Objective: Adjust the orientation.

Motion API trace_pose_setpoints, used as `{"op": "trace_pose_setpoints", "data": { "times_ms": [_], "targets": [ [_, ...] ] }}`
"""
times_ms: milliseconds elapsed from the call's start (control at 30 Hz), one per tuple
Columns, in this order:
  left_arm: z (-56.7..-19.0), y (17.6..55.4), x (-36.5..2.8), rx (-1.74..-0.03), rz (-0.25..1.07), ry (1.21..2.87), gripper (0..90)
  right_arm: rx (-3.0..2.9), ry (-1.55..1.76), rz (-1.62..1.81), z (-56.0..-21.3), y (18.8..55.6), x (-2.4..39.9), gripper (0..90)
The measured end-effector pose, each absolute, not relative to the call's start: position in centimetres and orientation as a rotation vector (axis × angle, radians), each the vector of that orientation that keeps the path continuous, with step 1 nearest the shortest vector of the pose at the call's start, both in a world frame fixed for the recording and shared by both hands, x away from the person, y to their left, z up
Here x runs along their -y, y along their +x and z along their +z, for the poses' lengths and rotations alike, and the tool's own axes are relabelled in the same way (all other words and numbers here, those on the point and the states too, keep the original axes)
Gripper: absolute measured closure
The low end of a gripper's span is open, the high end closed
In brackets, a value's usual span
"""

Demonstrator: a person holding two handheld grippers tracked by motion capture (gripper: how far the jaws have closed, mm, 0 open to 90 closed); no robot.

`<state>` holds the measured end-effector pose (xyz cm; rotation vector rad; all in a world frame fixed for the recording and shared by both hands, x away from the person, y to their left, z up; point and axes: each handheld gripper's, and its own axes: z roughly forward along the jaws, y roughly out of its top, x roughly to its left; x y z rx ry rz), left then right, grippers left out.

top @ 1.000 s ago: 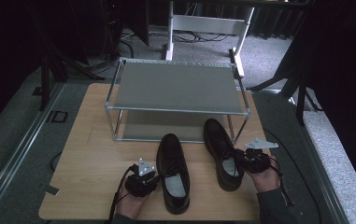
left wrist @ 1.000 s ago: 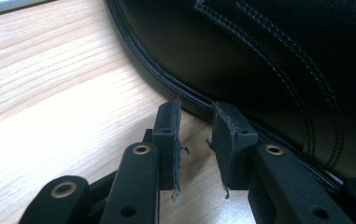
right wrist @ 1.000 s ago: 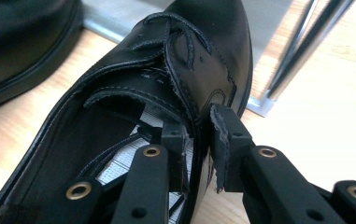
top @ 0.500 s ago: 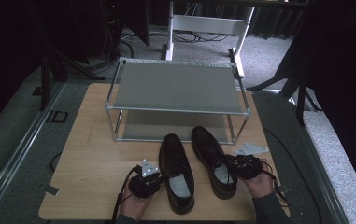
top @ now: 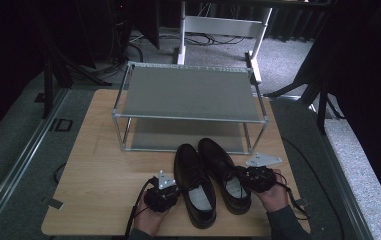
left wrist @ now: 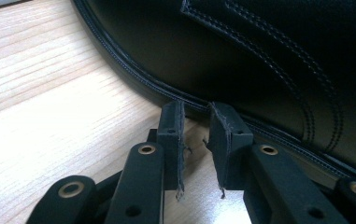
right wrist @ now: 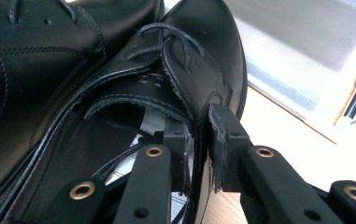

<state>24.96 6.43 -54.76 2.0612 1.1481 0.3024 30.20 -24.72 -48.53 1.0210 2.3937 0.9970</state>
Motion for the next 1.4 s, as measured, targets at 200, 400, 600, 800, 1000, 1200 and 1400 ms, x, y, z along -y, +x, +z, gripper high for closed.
{"op": "trace_pose_setpoints", "data": {
  "times_ms": [200,400,600,800,1000,1200,1400],
  "targets": [
    [-54.9,24.9,-5.4,-1.098,0.256,2.071,73.9,-2.374,1.04,1.018,-48.8,30.3,24.3,78.3],
    [-54.9,24.9,-5.1,-1.089,0.218,2.068,78.7,-2.376,1.044,1.025,-48.8,30.4,24.3,78.7],
    [-54.8,24.7,-4.7,-1.083,0.204,2.072,86.9,-2.396,0.996,1.016,-48.8,30.5,24.4,79.1],
    [-54.8,24.7,-3.5,-1.041,0.145,2.078,86.9,-2.414,0.965,1.003,-48.4,31.2,25.3,79.3],
    [-54.7,24.8,-1.5,-0.997,0.102,2.098,80.6,-2.444,0.955,1.039,-48.2,32.9,27.0,79.1],
    [-54.9,25.3,0.6,-0.973,0.049,2.093,85.4,-2.438,0.952,1.058,-48.1,34.6,28.0,78.6],
    [-54.9,25.7,1.0,-0.939,0.032,2.102,86.5,-2.44,0.967,1.078,-48.2,35.4,28.6,76.9]
  ]
}}
